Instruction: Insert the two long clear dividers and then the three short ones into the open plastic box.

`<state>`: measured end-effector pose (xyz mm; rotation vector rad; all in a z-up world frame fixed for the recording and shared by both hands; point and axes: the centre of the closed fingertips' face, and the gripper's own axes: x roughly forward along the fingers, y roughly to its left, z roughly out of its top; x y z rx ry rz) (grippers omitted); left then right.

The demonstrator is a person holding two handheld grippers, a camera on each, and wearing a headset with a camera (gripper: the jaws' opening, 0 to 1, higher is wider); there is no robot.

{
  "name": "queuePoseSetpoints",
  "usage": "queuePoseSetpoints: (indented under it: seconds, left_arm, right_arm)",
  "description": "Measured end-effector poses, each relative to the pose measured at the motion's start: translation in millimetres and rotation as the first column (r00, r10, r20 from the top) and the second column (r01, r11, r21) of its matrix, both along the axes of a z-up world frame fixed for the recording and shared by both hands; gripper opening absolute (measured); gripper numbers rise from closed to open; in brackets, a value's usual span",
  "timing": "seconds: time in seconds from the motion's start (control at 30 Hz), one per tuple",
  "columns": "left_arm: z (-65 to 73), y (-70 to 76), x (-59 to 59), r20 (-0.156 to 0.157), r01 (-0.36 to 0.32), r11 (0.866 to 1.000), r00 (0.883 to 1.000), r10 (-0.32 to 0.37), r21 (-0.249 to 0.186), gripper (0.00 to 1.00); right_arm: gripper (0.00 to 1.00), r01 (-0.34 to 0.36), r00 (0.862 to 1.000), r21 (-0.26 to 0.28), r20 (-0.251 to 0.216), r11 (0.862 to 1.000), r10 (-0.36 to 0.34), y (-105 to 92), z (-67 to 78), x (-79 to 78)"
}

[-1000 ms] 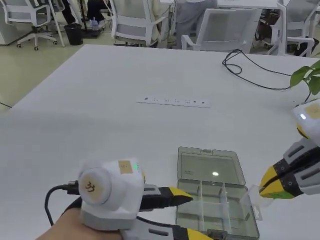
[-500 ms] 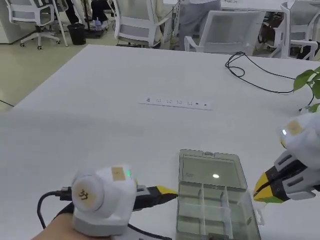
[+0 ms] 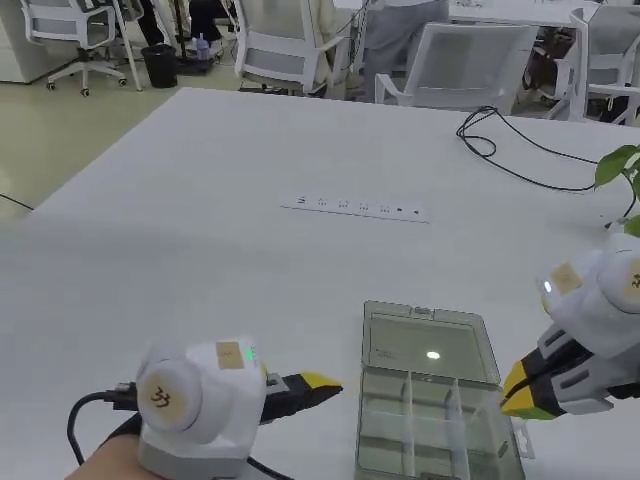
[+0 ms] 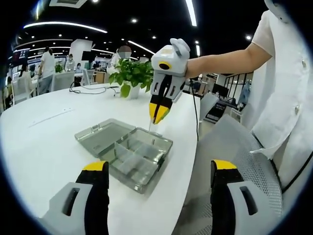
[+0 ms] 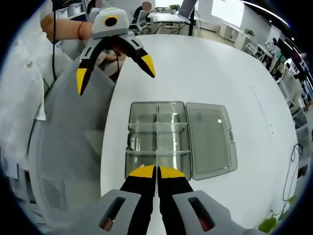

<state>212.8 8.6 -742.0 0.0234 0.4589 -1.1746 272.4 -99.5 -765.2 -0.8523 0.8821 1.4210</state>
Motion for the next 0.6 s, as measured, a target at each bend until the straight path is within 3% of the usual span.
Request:
queuePoseSetpoints:
  seconds: [0.6]
  left_arm:
    - [-2.9, 1.6, 0.6, -0.013, -0.014, 1.000, 1.000, 0.014, -0.006, 0.88]
  right_arm:
    - [0.03, -0.008, 1.000, -0.023, -0.019, 1.000, 0.007, 1.9, -14.5, 2.2]
